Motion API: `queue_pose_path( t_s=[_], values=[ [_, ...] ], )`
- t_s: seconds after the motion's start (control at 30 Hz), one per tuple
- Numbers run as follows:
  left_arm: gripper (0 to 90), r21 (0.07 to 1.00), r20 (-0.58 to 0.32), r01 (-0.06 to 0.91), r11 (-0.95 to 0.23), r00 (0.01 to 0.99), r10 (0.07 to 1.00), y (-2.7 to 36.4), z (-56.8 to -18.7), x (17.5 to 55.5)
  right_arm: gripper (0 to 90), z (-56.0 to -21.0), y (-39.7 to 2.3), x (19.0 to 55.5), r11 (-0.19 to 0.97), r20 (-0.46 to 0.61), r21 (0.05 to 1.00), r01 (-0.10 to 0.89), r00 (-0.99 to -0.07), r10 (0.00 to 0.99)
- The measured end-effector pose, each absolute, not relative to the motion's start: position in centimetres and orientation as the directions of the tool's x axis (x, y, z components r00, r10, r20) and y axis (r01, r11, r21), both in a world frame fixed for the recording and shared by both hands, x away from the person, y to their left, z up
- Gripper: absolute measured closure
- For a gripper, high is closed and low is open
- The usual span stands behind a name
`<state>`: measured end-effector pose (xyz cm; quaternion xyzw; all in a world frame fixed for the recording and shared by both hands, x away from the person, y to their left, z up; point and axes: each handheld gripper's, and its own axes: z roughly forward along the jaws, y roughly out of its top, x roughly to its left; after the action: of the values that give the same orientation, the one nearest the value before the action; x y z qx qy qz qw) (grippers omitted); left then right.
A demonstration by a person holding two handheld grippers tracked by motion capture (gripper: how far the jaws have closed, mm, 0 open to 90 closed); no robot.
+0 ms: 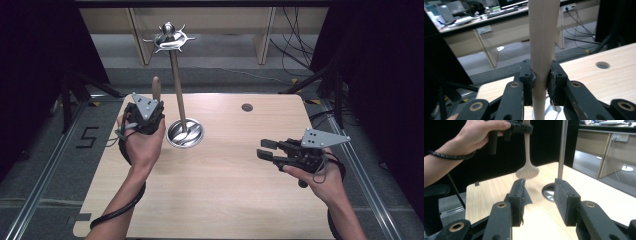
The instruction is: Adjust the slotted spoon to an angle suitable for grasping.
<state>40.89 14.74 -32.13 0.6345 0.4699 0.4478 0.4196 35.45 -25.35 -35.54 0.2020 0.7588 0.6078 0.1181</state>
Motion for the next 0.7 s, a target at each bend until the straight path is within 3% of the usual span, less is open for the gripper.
queue_pose_path(
  t_s=[0.37, 0.47, 0.5, 0.7],
  values=[
    [75.1, 0.956, 0.185, 0.223, -0.192, 0.054, 0.981, 16.0, -30.8, 42.3, 59.4, -38.0, -25.9, 34.5, 0.171, 0.161, 0.949, 0.266, -0.872, 0.462],
    [75.1, 0.954, 0.191, 0.226, -0.195, 0.042, 0.981, 16.1, -30.6, 42.8, 59.2, -38.3, -26.0, 34.8, 0.17, 0.125, 0.959, 0.227, -0.876, 0.465],
    [75.1, 0.953, 0.195, 0.227, -0.199, 0.039, 0.98, 16.1, -30.5, 42.9, 59.2, -38.3, -25.9, 34.6, 0.162, 0.163, 0.951, 0.263, -0.872, 0.461],
    [75.1, 0.952, 0.198, 0.233, -0.199, 0.026, 0.98, 16.4, -30.5, 43.6, 58.8, -38.8, -26.1, 34.7, 0.159, 0.171, 0.95, 0.27, -0.872, 0.458]
  ],
)
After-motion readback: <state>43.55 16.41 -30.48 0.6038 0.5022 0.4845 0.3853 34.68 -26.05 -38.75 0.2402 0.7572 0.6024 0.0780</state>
